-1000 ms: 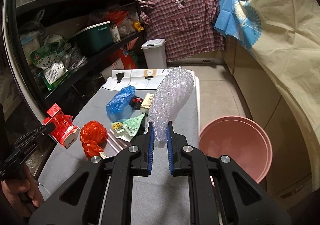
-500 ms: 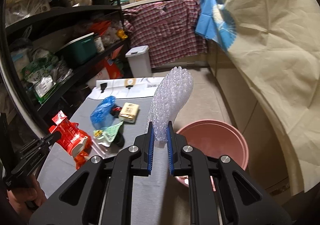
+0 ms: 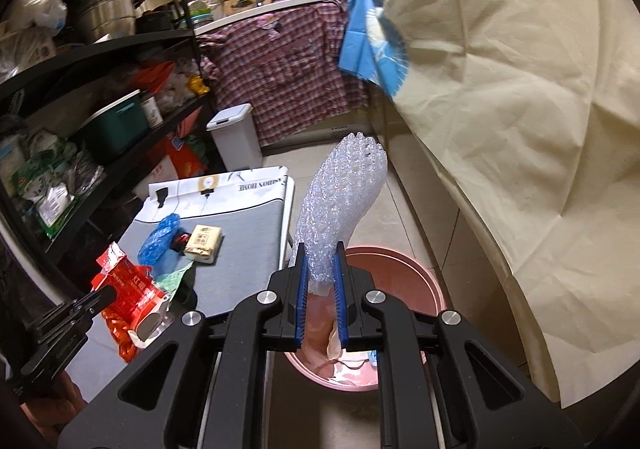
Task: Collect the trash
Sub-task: 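Carry both items over the pink bucket and open both grippers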
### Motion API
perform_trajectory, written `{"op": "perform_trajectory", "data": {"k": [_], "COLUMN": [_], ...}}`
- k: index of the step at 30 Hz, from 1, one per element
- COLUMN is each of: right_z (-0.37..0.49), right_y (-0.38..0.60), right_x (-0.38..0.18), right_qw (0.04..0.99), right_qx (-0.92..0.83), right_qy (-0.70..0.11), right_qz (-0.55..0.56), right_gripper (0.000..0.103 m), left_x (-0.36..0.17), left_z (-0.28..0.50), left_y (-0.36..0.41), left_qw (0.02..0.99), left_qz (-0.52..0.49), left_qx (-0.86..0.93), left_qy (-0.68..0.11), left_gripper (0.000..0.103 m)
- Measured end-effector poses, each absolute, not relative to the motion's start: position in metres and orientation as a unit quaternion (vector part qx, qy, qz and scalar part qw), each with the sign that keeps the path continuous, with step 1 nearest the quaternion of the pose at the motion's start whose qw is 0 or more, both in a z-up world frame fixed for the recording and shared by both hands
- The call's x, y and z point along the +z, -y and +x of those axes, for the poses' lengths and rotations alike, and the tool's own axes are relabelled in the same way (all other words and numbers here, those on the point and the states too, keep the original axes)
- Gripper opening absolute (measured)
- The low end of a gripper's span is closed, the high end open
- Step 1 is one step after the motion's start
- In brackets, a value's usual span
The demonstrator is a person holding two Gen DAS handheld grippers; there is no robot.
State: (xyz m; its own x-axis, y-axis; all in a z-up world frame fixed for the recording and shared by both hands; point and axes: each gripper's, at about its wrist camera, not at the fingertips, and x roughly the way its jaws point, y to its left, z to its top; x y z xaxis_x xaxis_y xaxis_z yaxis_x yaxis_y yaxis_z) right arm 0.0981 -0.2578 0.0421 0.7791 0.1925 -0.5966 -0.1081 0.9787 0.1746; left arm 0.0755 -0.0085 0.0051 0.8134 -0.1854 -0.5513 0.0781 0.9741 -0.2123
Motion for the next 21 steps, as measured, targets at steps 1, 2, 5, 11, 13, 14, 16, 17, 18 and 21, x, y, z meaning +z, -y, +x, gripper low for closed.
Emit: {"op": "perform_trajectory", "data": {"k": [1,2,5,11,13,14,16,17,18,21], "right_z": [0.1,0.101,0.107,0.122,0.126,0.128,0.131,0.134,0.138,0.145], "right_y": [0.261,0.262,0.268,0.278,0.281,0.283,0.285,0.286,0.288,0.287], "right_x": [0.039,0.037,0.029,0.015,0.012,0.01,0.006,0.004,0.001,-0.004], "right_qw": [0.94,0.939,0.937,0.935,0.934,0.933,0.933,0.932,0.931,0.929], "right_qx": [0.079,0.078,0.078,0.067,0.063,0.064,0.06,0.057,0.056,0.057], "right_qy": [-0.325,-0.327,-0.33,-0.336,-0.337,-0.338,-0.34,-0.342,-0.345,-0.349], "right_qz": [0.068,0.069,0.08,0.094,0.098,0.102,0.103,0.103,0.108,0.108], "right_gripper": [0.012,0.012,0.012,0.013,0.013,0.013,0.012,0.012,0.013,0.013], "left_x": [0.005,0.006,0.007,-0.002,-0.007,-0.011,-0.016,-0.019,-0.021,-0.03], "left_z": [0.079,0.082,0.09,0.11,0.119,0.124,0.13,0.134,0.138,0.148], "left_y": [0.011,0.015,0.027,0.057,0.066,0.071,0.079,0.083,0.087,0.096], "left_qw": [0.947,0.947,0.946,0.944,0.941,0.94,0.938,0.938,0.938,0.936], "left_qz": [-0.091,-0.087,-0.077,-0.052,-0.052,-0.052,-0.05,-0.048,-0.046,-0.044], "left_qx": [-0.073,-0.072,-0.086,-0.116,-0.121,-0.124,-0.129,-0.133,-0.136,-0.143], "left_qy": [-0.301,-0.302,-0.303,-0.306,-0.312,-0.315,-0.316,-0.317,-0.317,-0.32], "left_gripper": [0.001,0.001,0.002,0.002,0.002,0.002,0.001,0.001,0.002,0.001]}}
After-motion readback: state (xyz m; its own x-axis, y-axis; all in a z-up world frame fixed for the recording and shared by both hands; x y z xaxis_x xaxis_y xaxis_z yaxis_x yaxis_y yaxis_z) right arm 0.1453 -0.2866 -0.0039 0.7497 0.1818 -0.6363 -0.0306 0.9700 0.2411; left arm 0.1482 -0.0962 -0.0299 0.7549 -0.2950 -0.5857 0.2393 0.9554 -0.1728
